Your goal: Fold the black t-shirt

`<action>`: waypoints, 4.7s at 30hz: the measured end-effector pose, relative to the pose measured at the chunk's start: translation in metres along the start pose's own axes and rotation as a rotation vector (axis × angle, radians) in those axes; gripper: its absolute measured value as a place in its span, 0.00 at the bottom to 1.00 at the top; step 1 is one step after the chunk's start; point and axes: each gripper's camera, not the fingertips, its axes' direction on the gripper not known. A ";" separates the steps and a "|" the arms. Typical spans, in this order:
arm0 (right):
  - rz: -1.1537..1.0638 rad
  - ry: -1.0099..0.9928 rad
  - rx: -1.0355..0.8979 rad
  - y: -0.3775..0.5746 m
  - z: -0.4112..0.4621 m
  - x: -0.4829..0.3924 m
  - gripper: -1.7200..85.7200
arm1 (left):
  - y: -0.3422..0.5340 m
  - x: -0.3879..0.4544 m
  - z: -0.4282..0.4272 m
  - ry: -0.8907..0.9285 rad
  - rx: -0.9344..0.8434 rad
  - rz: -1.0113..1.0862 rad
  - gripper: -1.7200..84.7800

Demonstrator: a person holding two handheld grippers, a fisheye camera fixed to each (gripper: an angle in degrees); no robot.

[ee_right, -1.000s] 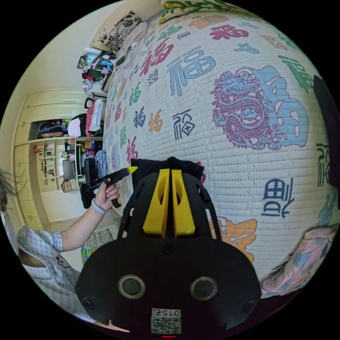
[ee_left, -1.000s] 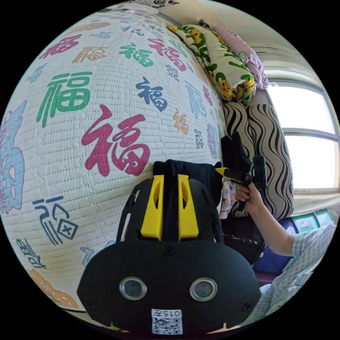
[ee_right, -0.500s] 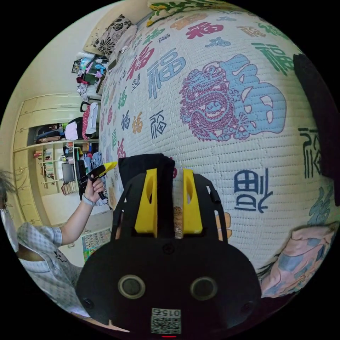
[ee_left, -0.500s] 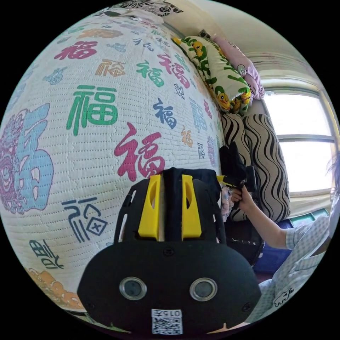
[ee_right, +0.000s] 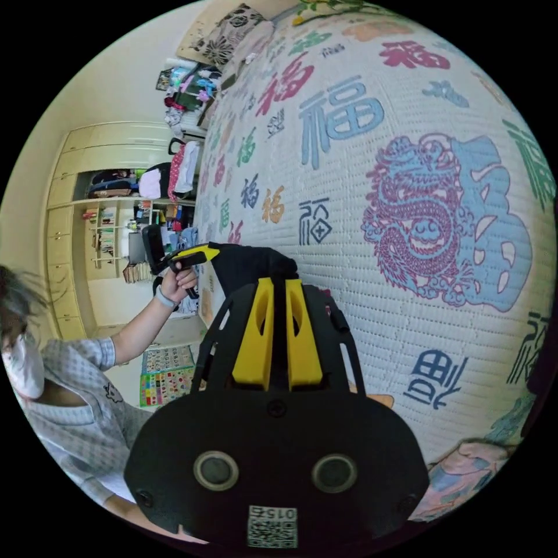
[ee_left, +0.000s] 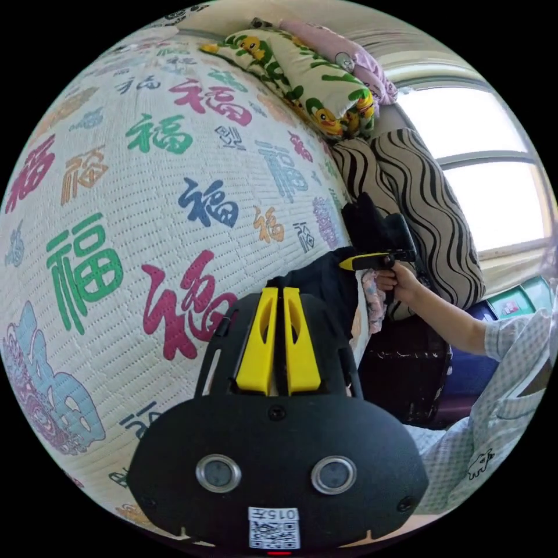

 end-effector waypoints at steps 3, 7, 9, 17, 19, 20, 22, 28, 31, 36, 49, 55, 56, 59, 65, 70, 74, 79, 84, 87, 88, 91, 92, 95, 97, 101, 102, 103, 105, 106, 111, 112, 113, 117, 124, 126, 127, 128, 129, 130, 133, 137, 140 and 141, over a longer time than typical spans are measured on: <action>-0.130 -0.047 0.025 0.016 -0.006 -0.023 0.06 | 0.011 0.020 -0.020 0.031 0.052 0.122 0.02; -0.239 -0.088 -0.017 0.049 0.004 -0.046 0.06 | 0.044 0.049 -0.027 0.058 0.014 0.256 0.02; -0.247 -0.130 -0.054 0.074 0.019 -0.052 0.06 | 0.075 0.062 -0.022 0.093 -0.043 0.294 0.02; -0.074 -0.029 -0.273 0.125 0.097 -0.041 0.07 | 0.163 0.058 0.026 0.105 -0.254 0.154 0.02; -0.019 -0.022 -0.288 0.128 0.106 -0.040 0.08 | 0.175 0.051 0.038 0.090 -0.301 0.096 0.02; 0.007 -0.009 -0.302 0.130 0.109 -0.043 0.08 | 0.180 0.048 0.043 0.067 -0.331 0.054 0.03; 0.029 0.056 -0.314 0.132 0.107 -0.050 0.09 | 0.184 0.049 0.041 0.045 -0.351 0.036 0.03; 0.024 0.196 -0.113 0.121 0.088 -0.097 0.09 | 0.175 0.068 -0.002 -0.095 -0.300 0.064 0.07; -0.055 0.086 -0.112 0.102 0.116 -0.120 0.07 | 0.165 0.069 -0.005 -0.062 -0.223 0.044 0.09; -0.042 0.273 -0.409 0.102 0.208 -0.115 0.02 | 0.194 0.046 0.041 -0.135 -0.403 0.034 0.06; 0.131 0.168 -0.062 0.105 0.162 -0.119 0.12 | 0.257 -0.041 -0.062 -0.054 -0.220 -0.182 0.13; 0.073 0.009 -0.131 0.082 0.192 -0.109 0.15 | 0.276 -0.106 -0.079 0.178 -0.185 -0.217 0.16; 0.063 -0.036 -0.145 0.077 0.198 -0.107 0.15 | 0.280 -0.117 -0.080 0.206 -0.203 -0.200 0.16; 0.096 -0.227 -0.195 0.066 0.214 -0.093 0.12 | 0.292 -0.147 -0.092 0.323 -0.219 -0.186 0.15; 0.137 -0.418 -0.294 0.049 0.245 -0.095 0.09 | 0.316 -0.189 -0.108 0.552 -0.240 -0.232 0.10; 0.122 -0.429 -0.271 0.048 0.233 -0.129 0.06 | 0.340 -0.200 -0.169 0.515 -0.197 -0.219 0.07; 0.012 -0.475 -0.256 0.039 0.231 -0.198 0.06 | 0.378 -0.203 -0.256 0.572 -0.037 -0.244 0.06; -0.074 -0.539 -0.283 0.016 0.261 -0.288 0.05 | 0.441 -0.198 -0.378 0.518 0.098 -0.286 0.06; -0.145 -0.656 -0.446 -0.025 0.345 -0.409 0.05 | 0.540 -0.198 -0.548 0.390 0.266 -0.382 0.06; -0.247 -0.719 -0.531 -0.046 0.406 -0.489 0.05 | 0.599 -0.200 -0.651 0.260 0.362 -0.416 0.06; -0.263 -0.723 -0.540 -0.050 0.419 -0.504 0.05 | 0.611 -0.202 -0.671 0.239 0.378 -0.428 0.06; -0.235 -0.708 -0.563 -0.065 0.486 -0.566 0.05 | 0.662 -0.221 -0.763 0.137 0.420 -0.504 0.06; -0.198 -0.695 -0.552 -0.068 0.510 -0.586 0.05 | 0.679 -0.231 -0.794 0.095 0.427 -0.538 0.06; -0.146 -0.592 -0.534 -0.072 0.564 -0.622 0.06 | 0.715 -0.267 -0.853 0.012 0.431 -0.633 0.06; -0.134 -0.516 -0.523 -0.071 0.586 -0.634 0.06 | 0.732 -0.296 -0.871 -0.042 0.419 -0.719 0.06; -0.143 -0.436 -0.497 -0.069 0.598 -0.645 0.06 | 0.751 -0.347 -0.864 -0.081 0.326 -0.841 0.07; -0.165 -0.413 -0.484 -0.067 0.595 -0.645 0.06 | 0.753 -0.348 -0.863 -0.078 0.349 -0.824 0.08; -0.172 -0.407 -0.481 -0.066 0.593 -0.645 0.06 | 0.755 -0.347 -0.863 -0.075 0.364 -0.817 0.08; -0.150 -0.426 -0.489 -0.063 0.586 -0.635 0.07 | 0.764 -0.338 -0.865 -0.034 0.411 -0.783 0.09; -0.146 -0.437 -0.493 -0.061 0.584 -0.633 0.07 | 0.766 -0.335 -0.865 -0.025 0.421 -0.779 0.09; -0.250 -0.445 -0.507 -0.041 0.552 -0.624 0.08 | 0.779 -0.293 -0.853 -0.007 0.482 -0.764 0.09; -0.262 -0.448 -0.507 -0.038 0.547 -0.623 0.08 | 0.780 -0.287 -0.851 -0.011 0.490 -0.769 0.09; -0.276 -0.452 -0.506 -0.033 0.536 -0.618 0.09 | 0.782 -0.274 -0.847 -0.022 0.509 -0.782 0.09; -0.258 -0.463 -0.507 -0.008 0.490 -0.586 0.10 | 0.783 -0.211 -0.835 -0.130 0.585 -0.816 0.09; -0.140 -0.370 -0.500 0.060 0.385 -0.489 0.11 | 0.708 -0.080 -0.788 -0.291 0.695 -0.647 0.09; -0.039 -0.326 -0.472 0.092 0.338 -0.446 0.11 | 0.650 -0.039 -0.742 -0.264 0.657 -0.494 0.09; -0.016 -0.311 -0.460 0.101 0.325 -0.435 0.11 | 0.633 -0.031 -0.726 -0.247 0.629 -0.457 0.09; 0.028 -0.268 -0.431 0.118 0.297 -0.415 0.11 | 0.598 -0.016 -0.689 -0.215 0.555 -0.401 0.09; 0.061 -0.218 -0.389 0.135 0.268 -0.394 0.11 | 0.561 -0.003 -0.643 -0.183 0.462 -0.360 0.09; 0.080 -0.186 -0.363 0.143 0.251 -0.384 0.11 | 0.543 0.003 -0.618 -0.164 0.413 -0.343 0.09; 0.160 -0.012 -0.205 0.183 0.166 -0.335 0.12 | 0.452 0.030 -0.472 -0.050 0.129 -0.271 0.10; 0.285 0.241 0.051 0.238 0.040 -0.274 0.13 | 0.324 0.088 -0.269 0.111 -0.097 -0.129 0.11; 0.401 0.428 0.170 0.282 -0.032 -0.230 0.13 | 0.230 0.138 -0.135 0.242 -0.170 -0.072 0.12; 0.464 0.488 0.205 0.301 -0.054 -0.210 0.13 | 0.195 0.161 -0.083 0.251 -0.203 -0.036 0.12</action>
